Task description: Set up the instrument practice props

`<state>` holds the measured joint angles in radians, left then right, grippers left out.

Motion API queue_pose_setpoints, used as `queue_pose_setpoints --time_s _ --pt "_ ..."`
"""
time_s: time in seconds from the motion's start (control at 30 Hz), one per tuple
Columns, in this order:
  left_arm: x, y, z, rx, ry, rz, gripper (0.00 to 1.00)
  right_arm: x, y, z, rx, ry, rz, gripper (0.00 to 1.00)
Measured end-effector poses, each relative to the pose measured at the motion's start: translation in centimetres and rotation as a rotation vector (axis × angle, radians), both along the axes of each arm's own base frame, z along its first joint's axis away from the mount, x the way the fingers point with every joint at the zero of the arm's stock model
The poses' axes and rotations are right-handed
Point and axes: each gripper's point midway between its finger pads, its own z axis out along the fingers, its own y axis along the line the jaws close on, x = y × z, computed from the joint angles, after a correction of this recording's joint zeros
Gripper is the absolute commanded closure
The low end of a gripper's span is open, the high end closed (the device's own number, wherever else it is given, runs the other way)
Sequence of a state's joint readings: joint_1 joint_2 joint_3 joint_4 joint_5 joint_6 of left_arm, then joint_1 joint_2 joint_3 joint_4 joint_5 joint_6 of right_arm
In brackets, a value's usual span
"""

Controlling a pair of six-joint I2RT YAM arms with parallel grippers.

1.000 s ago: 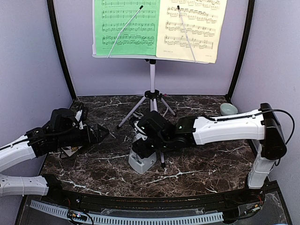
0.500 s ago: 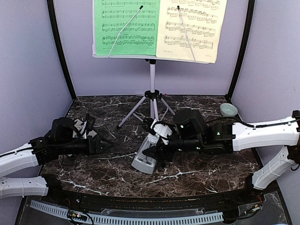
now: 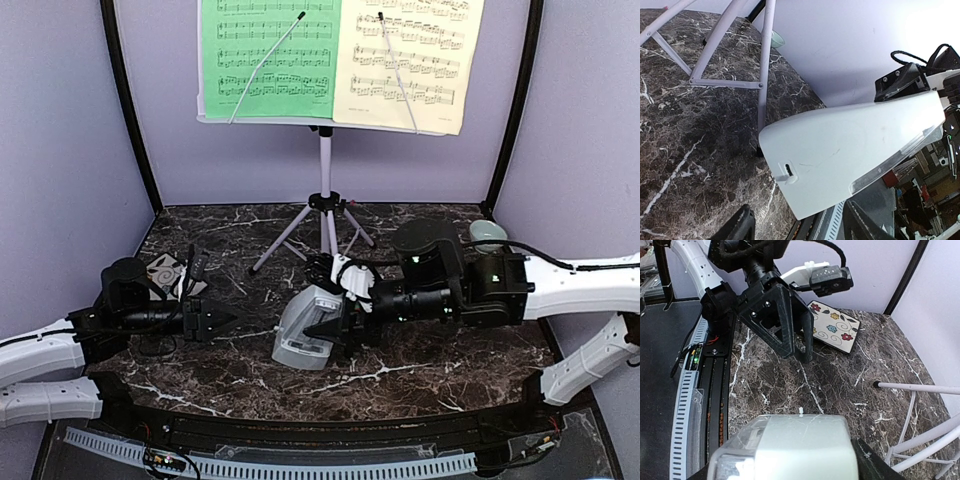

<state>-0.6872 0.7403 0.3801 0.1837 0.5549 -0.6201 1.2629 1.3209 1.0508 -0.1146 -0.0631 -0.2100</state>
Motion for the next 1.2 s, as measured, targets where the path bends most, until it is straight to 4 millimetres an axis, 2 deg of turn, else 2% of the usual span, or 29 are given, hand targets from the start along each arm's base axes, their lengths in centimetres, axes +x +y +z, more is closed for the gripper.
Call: queue_pose_setpoints --time_s 0.17,0.37,0.5,0.7,0.8,0.97,1.17,1.2 --pt "-0.7 -0.4 0.1 -0.012 -0.031 -0.06 0.44 -0.7 -0.2 0.9 -0.006 -0.038 0.029 0.71" --pt "-1.2 -0.6 0.9 -0.007 -0.127 -0.108 0.48 -1.1 -0.4 0.9 -0.037 -0.084 0.045 0.74" --pt "-1.8 -0.8 1.5 0.021 -0.196 -0.145 0.32 -1.5 -0.4 0.8 -0.048 -0.104 0.059 0.77" --pt "-3.7 -1.8 3.2 0.093 -0.405 -0.252 0.3 -3.0 -0.2 2.2 -0.049 -0.122 0.113 0.81" --pt "-4.1 -2.3 3.8 0.152 -0.502 -0.294 0.22 -4.4 0.0 2.8 -0.051 -0.128 0.162 0.83" --pt "-4.5 -2.4 3.2 0.246 -0.615 -0.343 0.16 -6.5 -0.3 2.7 -0.085 -0.127 0.232 0.84" --pt "-4.7 -2.9 2.6 0.352 -0.703 -0.434 0.14 -7.6 -0.9 2.1 -0.128 -0.124 0.282 0.86" --pt "-4.8 -2.9 2.5 0.362 -0.715 -0.45 0.09 -7.7 -0.9 2.1 -0.132 -0.126 0.284 0.87"
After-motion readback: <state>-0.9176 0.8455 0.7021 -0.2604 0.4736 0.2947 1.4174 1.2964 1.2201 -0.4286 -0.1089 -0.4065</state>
